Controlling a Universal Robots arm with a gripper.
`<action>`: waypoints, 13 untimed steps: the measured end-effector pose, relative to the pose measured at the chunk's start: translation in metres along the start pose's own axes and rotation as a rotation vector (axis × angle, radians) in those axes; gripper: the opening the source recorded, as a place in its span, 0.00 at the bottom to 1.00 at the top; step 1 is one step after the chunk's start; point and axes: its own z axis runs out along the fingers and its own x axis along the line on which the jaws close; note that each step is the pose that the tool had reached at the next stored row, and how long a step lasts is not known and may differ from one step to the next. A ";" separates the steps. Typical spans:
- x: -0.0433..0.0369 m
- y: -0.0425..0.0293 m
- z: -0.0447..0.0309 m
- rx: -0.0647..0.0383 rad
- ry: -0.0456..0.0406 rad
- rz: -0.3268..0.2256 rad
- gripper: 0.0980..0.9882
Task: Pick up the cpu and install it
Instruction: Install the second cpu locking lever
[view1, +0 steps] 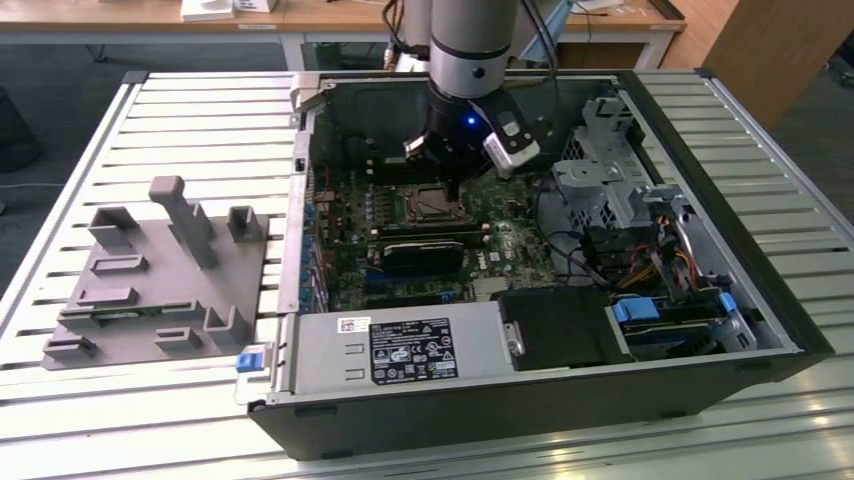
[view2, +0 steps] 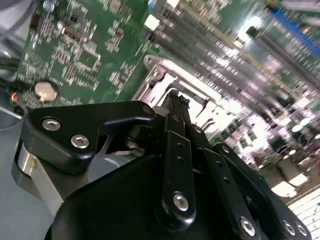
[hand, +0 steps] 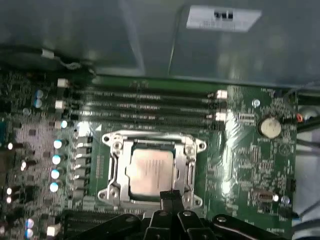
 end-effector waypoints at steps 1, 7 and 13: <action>0.0001 -0.0015 -0.0001 0.000 0.0000 0.000 0.01; 0.0039 -0.0050 -0.0003 0.000 0.0000 0.002 0.01; 0.0083 -0.0145 -0.0006 0.000 -0.0004 0.009 0.01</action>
